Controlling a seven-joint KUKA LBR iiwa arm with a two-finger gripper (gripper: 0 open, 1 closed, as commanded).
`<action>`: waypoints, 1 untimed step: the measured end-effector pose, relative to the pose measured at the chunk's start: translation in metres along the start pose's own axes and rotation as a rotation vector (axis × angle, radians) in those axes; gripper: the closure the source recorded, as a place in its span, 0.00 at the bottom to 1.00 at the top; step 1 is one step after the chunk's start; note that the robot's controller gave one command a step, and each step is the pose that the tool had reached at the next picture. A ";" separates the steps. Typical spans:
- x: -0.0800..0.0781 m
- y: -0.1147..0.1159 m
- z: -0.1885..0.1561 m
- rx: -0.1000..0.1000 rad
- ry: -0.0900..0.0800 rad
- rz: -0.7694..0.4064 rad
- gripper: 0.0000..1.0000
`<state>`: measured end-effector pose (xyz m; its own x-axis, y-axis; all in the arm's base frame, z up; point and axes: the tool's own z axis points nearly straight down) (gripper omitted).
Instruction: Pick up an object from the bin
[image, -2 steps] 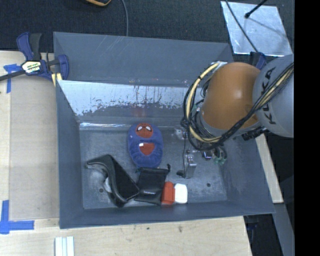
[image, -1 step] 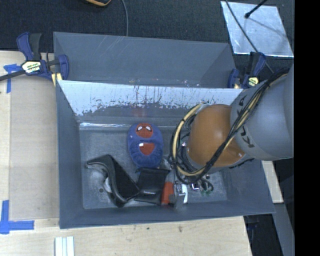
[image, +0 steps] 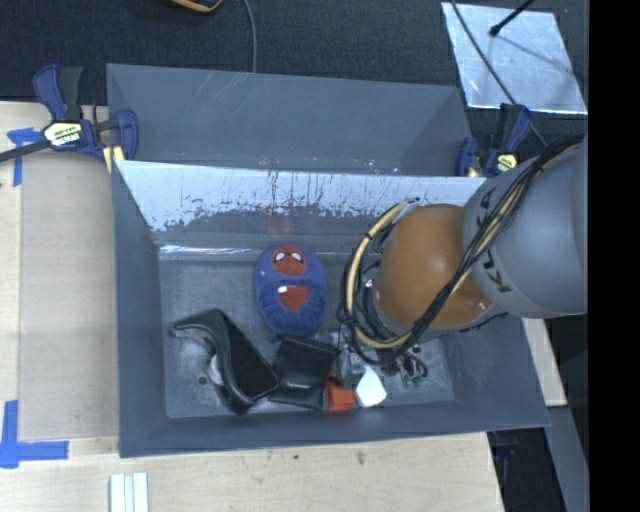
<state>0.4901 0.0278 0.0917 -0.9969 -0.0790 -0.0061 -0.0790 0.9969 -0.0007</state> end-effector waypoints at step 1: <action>-0.019 -0.012 -0.177 0.000 -0.006 0.008 1.00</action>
Offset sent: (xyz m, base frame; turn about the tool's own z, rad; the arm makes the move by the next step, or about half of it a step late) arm 0.0159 -0.0103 0.1719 0.0056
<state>0.5085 0.0170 0.2689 -0.9974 -0.0714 -0.0123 -0.0714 0.9974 -0.0007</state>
